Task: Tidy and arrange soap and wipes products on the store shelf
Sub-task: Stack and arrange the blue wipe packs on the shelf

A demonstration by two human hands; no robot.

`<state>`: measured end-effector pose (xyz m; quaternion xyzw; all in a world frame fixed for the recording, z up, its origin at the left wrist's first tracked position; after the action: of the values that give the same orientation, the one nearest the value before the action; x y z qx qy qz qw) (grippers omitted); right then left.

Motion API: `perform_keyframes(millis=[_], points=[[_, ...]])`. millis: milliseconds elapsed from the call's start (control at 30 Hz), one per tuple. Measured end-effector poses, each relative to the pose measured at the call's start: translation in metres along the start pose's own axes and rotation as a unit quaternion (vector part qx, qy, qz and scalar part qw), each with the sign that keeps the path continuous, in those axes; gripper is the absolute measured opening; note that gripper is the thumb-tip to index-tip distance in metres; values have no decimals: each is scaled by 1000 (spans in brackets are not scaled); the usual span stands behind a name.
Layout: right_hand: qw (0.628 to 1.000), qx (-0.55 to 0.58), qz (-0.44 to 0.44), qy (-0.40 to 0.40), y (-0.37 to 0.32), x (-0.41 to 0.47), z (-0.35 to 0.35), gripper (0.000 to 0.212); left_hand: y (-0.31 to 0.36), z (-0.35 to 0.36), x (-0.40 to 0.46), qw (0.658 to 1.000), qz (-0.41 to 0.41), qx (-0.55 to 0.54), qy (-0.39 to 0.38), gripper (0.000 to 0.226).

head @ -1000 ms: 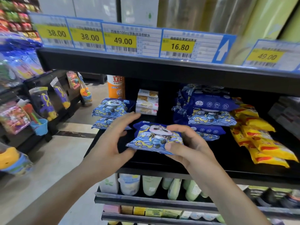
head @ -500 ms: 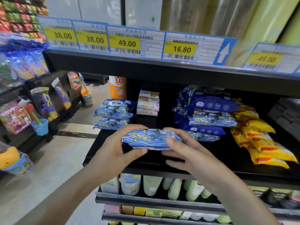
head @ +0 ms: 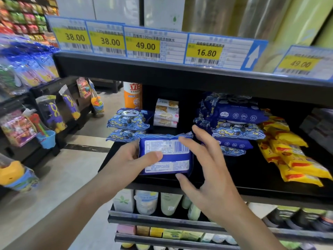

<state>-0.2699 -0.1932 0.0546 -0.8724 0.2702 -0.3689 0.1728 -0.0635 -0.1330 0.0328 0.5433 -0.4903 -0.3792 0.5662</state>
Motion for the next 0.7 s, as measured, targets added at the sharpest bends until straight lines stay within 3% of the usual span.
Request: perform_keyframes(millis=[267,433,533,633,700], points=[[997,-59,-32,-37,4,2,11,91,2,-4,-2,996,-88,-26,20,48],[999,-22,-35,-18,3,7,12,82,3,-3,-7,992,-123,-25,4,58],[999,19,-22,-38,7,9,10,76,4,-4,-5,986,-142,-88,18,62],[997,67,20,-44,12,11,7,70,7,-7,4,980,-159,-101,70,47],[991,117,52,-38,15,12,6,63,6,-18,4,984,-105,-60,133,22]])
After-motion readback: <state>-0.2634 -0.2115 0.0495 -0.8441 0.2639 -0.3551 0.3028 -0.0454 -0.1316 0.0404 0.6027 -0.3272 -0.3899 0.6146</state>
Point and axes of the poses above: each hand's wrist, its own x-axis towards the middle knuckle, its own z-axis out of the palm, y = z × x, the point moved 4 cm from there along x, towards the middle knuckle, and after that the axes turned 6 degrees about z, right-handed, at the moved point
